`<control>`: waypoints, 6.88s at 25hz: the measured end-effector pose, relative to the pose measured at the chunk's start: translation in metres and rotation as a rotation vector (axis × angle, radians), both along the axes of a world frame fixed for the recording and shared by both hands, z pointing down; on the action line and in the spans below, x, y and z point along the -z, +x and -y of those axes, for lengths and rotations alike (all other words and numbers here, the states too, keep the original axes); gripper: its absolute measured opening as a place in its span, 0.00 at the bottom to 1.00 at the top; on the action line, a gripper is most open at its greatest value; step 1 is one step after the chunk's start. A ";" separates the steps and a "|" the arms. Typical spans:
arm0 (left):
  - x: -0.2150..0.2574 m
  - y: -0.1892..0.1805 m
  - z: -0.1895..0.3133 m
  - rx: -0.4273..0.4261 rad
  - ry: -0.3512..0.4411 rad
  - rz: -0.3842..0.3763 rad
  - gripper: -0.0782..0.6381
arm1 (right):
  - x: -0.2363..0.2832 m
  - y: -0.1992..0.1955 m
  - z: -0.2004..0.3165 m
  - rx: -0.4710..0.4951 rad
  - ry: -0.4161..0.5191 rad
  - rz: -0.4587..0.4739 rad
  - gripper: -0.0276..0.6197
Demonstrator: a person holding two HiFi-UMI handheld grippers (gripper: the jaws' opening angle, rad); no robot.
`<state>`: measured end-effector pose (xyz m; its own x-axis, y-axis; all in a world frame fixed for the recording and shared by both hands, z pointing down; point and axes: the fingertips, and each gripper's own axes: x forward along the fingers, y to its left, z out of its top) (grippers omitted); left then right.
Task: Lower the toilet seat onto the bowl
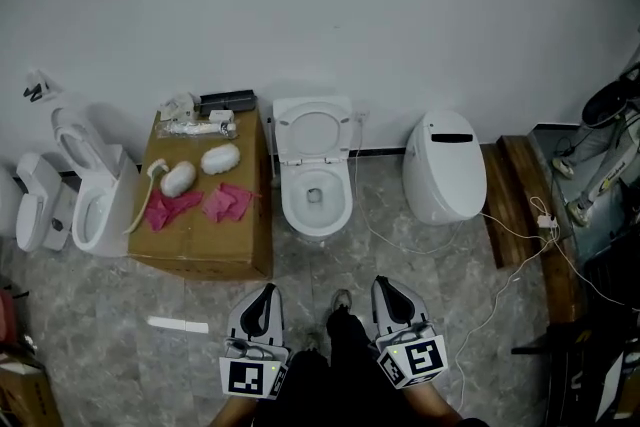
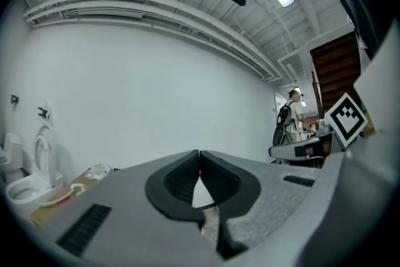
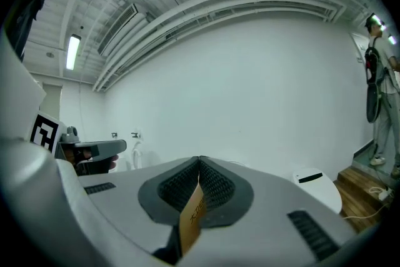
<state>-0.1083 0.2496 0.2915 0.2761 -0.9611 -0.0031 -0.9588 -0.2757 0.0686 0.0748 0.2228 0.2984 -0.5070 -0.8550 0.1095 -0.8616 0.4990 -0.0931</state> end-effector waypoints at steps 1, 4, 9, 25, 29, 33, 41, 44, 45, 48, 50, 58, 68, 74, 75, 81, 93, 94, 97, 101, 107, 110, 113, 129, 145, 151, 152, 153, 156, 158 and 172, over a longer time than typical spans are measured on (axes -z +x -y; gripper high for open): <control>-0.003 -0.002 0.013 0.005 -0.009 -0.003 0.12 | -0.002 -0.001 0.014 0.004 -0.005 0.000 0.08; -0.006 -0.001 0.055 0.018 -0.014 0.005 0.12 | -0.010 -0.003 0.059 0.025 -0.017 0.000 0.08; -0.003 0.005 0.142 0.062 -0.026 0.005 0.12 | -0.026 -0.004 0.146 0.088 -0.042 -0.021 0.08; 0.003 0.018 0.330 0.105 -0.068 0.070 0.12 | -0.041 0.006 0.339 0.173 -0.099 -0.014 0.08; -0.008 0.012 0.374 0.084 -0.081 0.058 0.12 | -0.048 -0.001 0.379 0.170 -0.111 -0.030 0.08; -0.026 -0.002 0.423 0.054 -0.106 0.076 0.12 | -0.057 -0.015 0.424 0.165 -0.123 -0.062 0.08; -0.076 -0.034 0.524 -0.016 -0.281 0.136 0.12 | -0.085 -0.049 0.529 0.192 -0.139 -0.144 0.08; -0.103 -0.032 0.559 -0.151 -0.297 0.160 0.12 | -0.101 -0.061 0.558 0.236 -0.161 -0.207 0.08; -0.112 -0.033 0.569 -0.185 -0.310 0.166 0.12 | -0.107 -0.065 0.568 0.252 -0.167 -0.225 0.09; -0.143 -0.038 0.596 -0.252 -0.366 0.217 0.13 | -0.127 -0.078 0.594 0.291 -0.182 -0.273 0.09; -0.161 -0.040 0.617 -0.290 -0.387 0.256 0.13 | -0.145 -0.085 0.610 0.325 -0.203 -0.322 0.09; -0.251 -0.036 0.674 -0.527 -0.528 0.509 0.31 | -0.219 -0.105 0.656 0.540 -0.357 -0.495 0.12; -0.347 -0.038 0.712 -0.698 -0.664 0.709 0.31 | -0.334 -0.094 0.701 0.690 -0.403 -0.873 0.22; -0.361 -0.038 0.723 -0.707 -0.674 0.757 0.31 | -0.369 -0.088 0.719 0.705 -0.415 -0.962 0.22; -0.362 -0.039 0.725 -0.707 -0.674 0.758 0.31 | -0.374 -0.088 0.721 0.708 -0.416 -0.972 0.22; -0.367 -0.039 0.728 -0.719 -0.675 0.766 0.31 | -0.379 -0.087 0.728 0.708 -0.391 -1.014 0.18; -0.389 -0.031 0.710 -0.795 -0.677 0.851 0.29 | -0.377 -0.083 0.704 0.785 -0.362 -1.056 0.14; -0.389 -0.030 0.707 -0.802 -0.676 0.850 0.25 | -0.377 -0.082 0.700 0.796 -0.364 -1.058 0.14; -0.389 -0.029 0.698 -0.834 -0.681 0.860 0.18 | -0.378 -0.080 0.688 0.828 -0.368 -1.044 0.14; -0.391 -0.025 0.679 -0.881 -0.681 0.908 0.17 | -0.380 -0.077 0.670 0.853 -0.381 -1.008 0.14; -0.395 -0.019 0.643 -0.892 -0.673 0.899 0.18 | -0.387 -0.071 0.634 0.932 -0.382 -1.011 0.14; -0.398 -0.015 0.624 -0.886 -0.688 0.859 0.19 | -0.390 -0.066 0.616 0.964 -0.394 -0.971 0.15; -0.405 -0.012 0.601 -0.914 -0.715 0.825 0.20 | -0.396 -0.063 0.592 1.012 -0.406 -0.959 0.15; -0.476 0.009 0.464 -1.125 -0.794 0.916 0.27 | -0.467 -0.045 0.457 1.204 -0.456 -0.983 0.22; -0.599 0.023 0.365 -1.103 -0.765 1.009 0.30 | -0.594 -0.031 0.359 1.234 -0.408 -1.075 0.30; -0.636 0.025 0.348 -1.106 -0.777 1.026 0.30 | -0.632 -0.029 0.345 1.251 -0.392 -1.095 0.32; -0.640 0.025 0.346 -1.105 -0.778 1.024 0.30 | -0.637 -0.029 0.343 1.250 -0.390 -1.100 0.32; -0.644 0.025 0.345 -1.103 -0.777 1.020 0.30 | -0.641 -0.030 0.341 1.247 -0.390 -1.104 0.33; -0.655 0.026 0.341 -1.108 -0.778 1.005 0.30 | -0.654 -0.029 0.336 1.237 -0.388 -1.108 0.33; -0.665 0.028 0.338 -1.125 -0.783 1.004 0.30 | -0.664 -0.027 0.333 1.237 -0.395 -1.111 0.33; -0.756 0.029 0.321 -1.131 -0.793 0.972 0.28 | -0.751 -0.028 0.320 1.183 -0.443 -1.142 0.33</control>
